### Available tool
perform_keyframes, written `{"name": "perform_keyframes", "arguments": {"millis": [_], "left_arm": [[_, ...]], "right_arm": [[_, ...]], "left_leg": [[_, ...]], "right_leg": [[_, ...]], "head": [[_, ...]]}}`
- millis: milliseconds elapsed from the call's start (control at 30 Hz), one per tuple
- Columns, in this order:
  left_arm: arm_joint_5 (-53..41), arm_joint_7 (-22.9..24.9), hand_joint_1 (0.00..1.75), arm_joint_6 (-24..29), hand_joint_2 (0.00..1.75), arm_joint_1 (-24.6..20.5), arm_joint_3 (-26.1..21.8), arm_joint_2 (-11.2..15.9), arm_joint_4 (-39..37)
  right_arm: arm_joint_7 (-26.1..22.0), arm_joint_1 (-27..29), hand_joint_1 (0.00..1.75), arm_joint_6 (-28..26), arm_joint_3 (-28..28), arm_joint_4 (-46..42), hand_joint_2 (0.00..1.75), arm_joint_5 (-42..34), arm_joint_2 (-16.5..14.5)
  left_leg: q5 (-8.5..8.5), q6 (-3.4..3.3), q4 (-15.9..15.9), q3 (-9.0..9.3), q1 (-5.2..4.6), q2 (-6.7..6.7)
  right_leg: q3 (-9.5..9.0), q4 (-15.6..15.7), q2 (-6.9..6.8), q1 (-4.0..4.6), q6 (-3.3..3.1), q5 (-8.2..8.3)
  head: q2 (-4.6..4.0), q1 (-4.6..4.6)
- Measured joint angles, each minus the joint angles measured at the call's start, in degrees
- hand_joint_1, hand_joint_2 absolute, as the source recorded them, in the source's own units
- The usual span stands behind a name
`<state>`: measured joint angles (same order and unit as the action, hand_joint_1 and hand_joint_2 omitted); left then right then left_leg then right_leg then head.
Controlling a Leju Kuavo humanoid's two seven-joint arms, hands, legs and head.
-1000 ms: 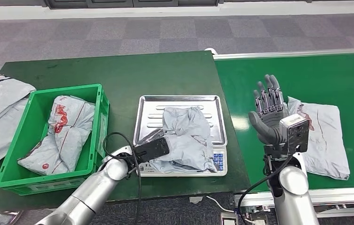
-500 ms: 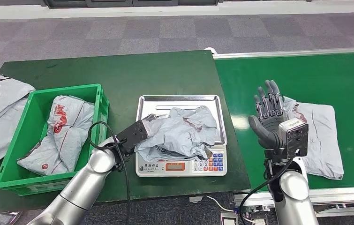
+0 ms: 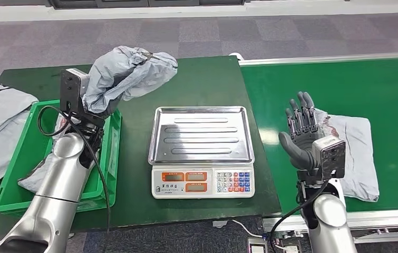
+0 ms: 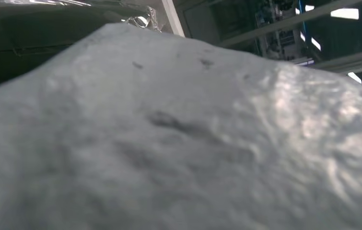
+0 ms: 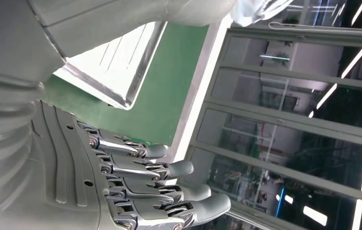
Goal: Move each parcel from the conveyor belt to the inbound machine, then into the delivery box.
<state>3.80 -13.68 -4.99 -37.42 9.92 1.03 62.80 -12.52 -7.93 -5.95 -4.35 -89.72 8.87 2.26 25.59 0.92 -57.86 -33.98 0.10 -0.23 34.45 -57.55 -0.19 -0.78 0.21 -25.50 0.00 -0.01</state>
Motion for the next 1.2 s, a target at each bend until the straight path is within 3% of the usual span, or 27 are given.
{"name": "perform_keyframes", "arguments": {"millis": [100,233,433,567,767,1067,1200], "left_arm": [[1.77,-0.27,1.75,4.91,1.75,-0.05,-2.4,0.6,-1.64],[3.49,-4.23,1.75,11.66,1.75,0.44,-7.5,2.93,-5.32],[3.49,-5.68,1.75,13.86,1.75,1.91,-13.0,5.45,-7.32],[3.3,-5.56,1.75,14.4,1.75,2.32,-14.28,5.97,-7.79],[-3.22,-6.69,1.75,25.86,1.75,5.0,-15.21,7.59,-7.84],[-6.24,-7.81,1.75,29.59,1.75,8.18,-16.54,8.7,-7.24],[-9.39,-7.7,1.75,29.22,1.75,12.88,-17.87,8.82,-2.85]], "right_arm": [[0.0,-0.45,0.0,0.15,0.0,0.19,1.75,0.01,-0.02],[-0.05,-1.17,0.0,0.39,0.0,0.85,1.75,-0.3,0.01],[-0.05,-1.31,0.0,-0.02,0.0,1.15,1.75,-0.43,0.03],[-0.04,-1.3,0.0,-0.19,0.0,1.16,1.75,-0.43,0.03],[-0.12,-0.08,0.0,-0.99,0.23,1.14,1.75,-0.45,0.06],[-0.15,0.97,0.0,-1.3,0.9,0.88,1.75,-0.45,0.1],[-0.17,2.62,0.0,-1.44,1.78,-0.48,1.75,-0.46,0.23]], "left_leg": [[0.02,0.01,0.01,-0.04,-0.01,0.1],[0.05,0.03,0.01,-0.01,-0.01,0.37],[0.0,0.08,0.01,-0.08,0.13,0.19],[0.0,0.08,0.0,-0.12,0.12,0.18],[0.04,0.11,0.0,-0.11,0.11,0.23],[0.04,0.14,0.01,-0.11,0.12,0.26],[0.09,0.16,0.01,-0.11,0.12,0.28]], "right_leg": [[0.04,0.0,0.09,-0.01,-0.01,0.01],[0.16,0.0,0.33,0.01,-0.05,0.04],[0.16,-0.01,0.16,0.15,-0.1,0.02],[0.17,0.0,0.18,0.14,-0.09,0.02],[0.21,0.01,0.22,0.14,-0.1,0.01],[0.22,0.0,0.24,0.15,-0.13,0.01],[0.23,0.01,0.27,0.14,-0.15,-0.02]], "head": [[0.0,0.0],[0.0,-0.02],[0.0,-0.02],[0.0,-0.02],[0.0,-0.02],[0.0,-0.02],[0.0,-0.02]]}}
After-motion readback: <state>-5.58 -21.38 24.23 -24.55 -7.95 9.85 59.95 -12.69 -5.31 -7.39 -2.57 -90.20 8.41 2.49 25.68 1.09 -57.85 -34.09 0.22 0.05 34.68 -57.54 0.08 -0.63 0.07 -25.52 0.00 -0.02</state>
